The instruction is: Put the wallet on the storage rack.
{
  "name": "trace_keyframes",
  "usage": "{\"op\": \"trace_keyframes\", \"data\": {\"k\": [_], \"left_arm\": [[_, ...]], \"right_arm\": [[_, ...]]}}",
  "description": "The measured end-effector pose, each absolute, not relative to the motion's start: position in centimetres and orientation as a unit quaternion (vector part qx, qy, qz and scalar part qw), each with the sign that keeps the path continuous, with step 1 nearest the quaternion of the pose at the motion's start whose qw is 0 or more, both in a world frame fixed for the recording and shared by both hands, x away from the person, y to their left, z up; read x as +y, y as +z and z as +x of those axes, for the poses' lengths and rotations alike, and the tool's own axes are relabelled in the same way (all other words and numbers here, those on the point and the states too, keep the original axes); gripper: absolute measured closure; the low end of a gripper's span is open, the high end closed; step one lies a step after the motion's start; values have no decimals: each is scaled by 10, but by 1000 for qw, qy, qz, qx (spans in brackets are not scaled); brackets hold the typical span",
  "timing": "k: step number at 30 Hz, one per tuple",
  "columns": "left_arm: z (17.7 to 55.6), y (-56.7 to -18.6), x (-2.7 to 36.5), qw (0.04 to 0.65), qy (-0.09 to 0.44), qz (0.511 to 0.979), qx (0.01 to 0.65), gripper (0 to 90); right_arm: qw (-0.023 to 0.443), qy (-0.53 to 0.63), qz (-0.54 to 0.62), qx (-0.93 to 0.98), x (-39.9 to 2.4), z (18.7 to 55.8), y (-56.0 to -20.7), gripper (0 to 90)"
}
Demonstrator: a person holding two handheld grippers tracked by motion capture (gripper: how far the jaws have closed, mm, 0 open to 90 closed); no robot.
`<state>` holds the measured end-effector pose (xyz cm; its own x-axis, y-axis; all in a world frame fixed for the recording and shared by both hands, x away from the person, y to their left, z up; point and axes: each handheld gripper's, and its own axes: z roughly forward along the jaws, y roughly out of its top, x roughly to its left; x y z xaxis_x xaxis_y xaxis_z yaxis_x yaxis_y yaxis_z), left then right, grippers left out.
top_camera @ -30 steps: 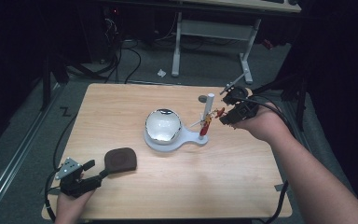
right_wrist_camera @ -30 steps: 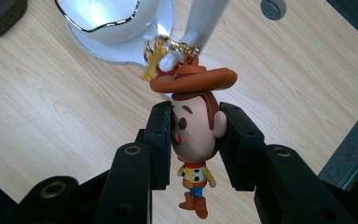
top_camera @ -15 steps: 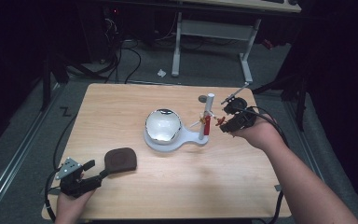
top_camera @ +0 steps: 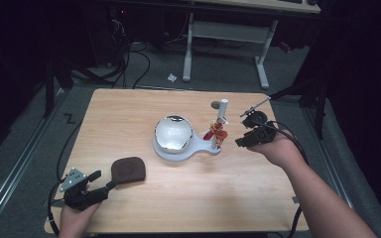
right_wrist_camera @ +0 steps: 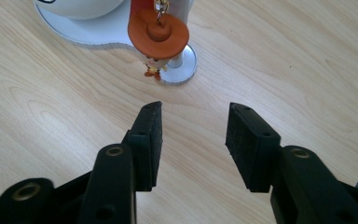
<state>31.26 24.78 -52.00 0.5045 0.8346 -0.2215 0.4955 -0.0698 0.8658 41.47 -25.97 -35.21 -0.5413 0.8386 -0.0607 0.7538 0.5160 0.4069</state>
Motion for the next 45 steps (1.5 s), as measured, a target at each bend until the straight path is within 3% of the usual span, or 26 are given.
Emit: {"op": "trace_keyframes", "data": {"k": [25, 39, 45], "left_arm": [[313, -522, 246, 489, 169, 718, 466, 262], [314, -523, 242, 484, 168, 724, 462, 288], [314, -524, 240, 481, 177, 725, 460, 299]], "right_arm": [[145, 215, 482, 837, -284, 382, -393, 485], [165, 276, 487, 812, -304, 349, -439, 506], [190, 305, 488, 796, -305, 329, -465, 469]]}}
